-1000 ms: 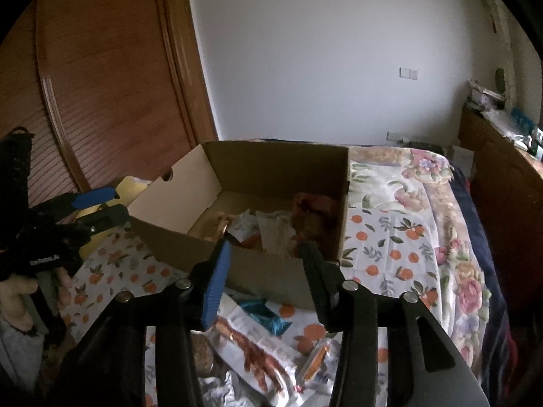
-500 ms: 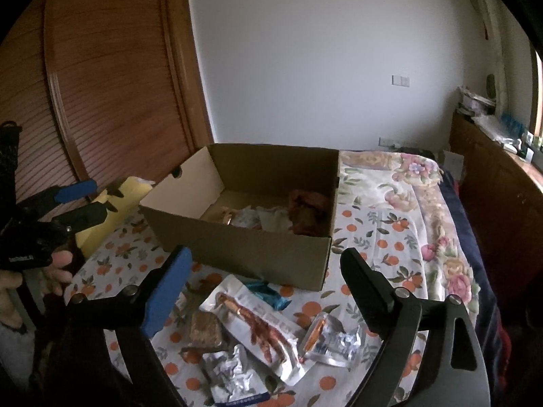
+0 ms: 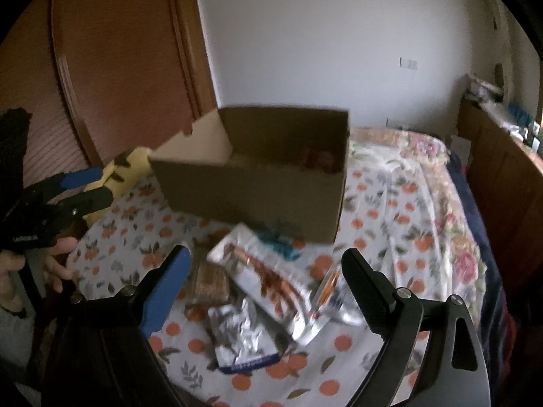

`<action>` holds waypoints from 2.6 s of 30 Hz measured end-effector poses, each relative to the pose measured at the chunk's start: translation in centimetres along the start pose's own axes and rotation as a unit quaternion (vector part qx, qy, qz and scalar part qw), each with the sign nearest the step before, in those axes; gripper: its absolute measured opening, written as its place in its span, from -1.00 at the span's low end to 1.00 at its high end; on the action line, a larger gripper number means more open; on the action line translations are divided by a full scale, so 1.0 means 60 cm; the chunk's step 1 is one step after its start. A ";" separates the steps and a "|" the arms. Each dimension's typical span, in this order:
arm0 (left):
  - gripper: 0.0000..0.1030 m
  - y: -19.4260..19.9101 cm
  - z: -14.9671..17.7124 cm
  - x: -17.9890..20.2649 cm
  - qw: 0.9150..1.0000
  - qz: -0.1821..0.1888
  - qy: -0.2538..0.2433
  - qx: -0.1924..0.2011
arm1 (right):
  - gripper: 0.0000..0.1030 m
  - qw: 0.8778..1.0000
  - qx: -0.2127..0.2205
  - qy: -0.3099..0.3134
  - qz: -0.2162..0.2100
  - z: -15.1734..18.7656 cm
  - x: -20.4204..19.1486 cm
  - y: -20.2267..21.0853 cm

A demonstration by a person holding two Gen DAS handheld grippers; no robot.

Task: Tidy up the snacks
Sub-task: 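Lower both open grippers toward the snack packets on the bedspread, then grasp the small white printed bar packet with the left gripper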

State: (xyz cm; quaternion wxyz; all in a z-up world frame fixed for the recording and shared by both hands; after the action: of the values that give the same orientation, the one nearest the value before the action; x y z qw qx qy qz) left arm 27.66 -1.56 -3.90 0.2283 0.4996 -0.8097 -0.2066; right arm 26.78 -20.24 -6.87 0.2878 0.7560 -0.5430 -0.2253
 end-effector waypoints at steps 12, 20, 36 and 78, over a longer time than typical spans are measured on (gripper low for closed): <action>0.78 -0.054 0.103 -0.017 0.999 -0.008 0.020 -0.036 | 0.79 0.998 -0.053 0.011 -0.029 0.119 -0.053 -0.066; 0.77 -0.089 0.132 -0.023 0.997 0.004 0.043 -0.059 | 0.74 0.997 -0.070 0.019 -0.031 0.148 -0.061 -0.093; 0.63 -0.185 0.144 -0.060 0.990 -0.008 0.087 -0.108 | 0.65 0.995 -0.067 0.073 0.013 0.165 -0.070 -0.136; -0.13 -0.182 0.165 -0.043 0.991 -0.009 0.014 -0.130 | 0.18 0.996 -0.058 0.067 0.000 0.164 -0.081 -0.125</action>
State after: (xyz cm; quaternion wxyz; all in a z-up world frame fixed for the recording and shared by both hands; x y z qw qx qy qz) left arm 30.77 -2.69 -18.50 0.3007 0.4757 -0.7684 -0.3048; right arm 24.05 -15.67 -19.06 0.3665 0.7518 -0.5082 -0.2054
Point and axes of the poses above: each gripper's, at about its wrist camera, not at the fingertips, and y roughly against the way its jaws point, x to its right, z to its underside, the point moved 9 cm from there along -y, roughly the way its jaws point, and after that the axes turned 7 degrees about z, right-handed, at the moved point
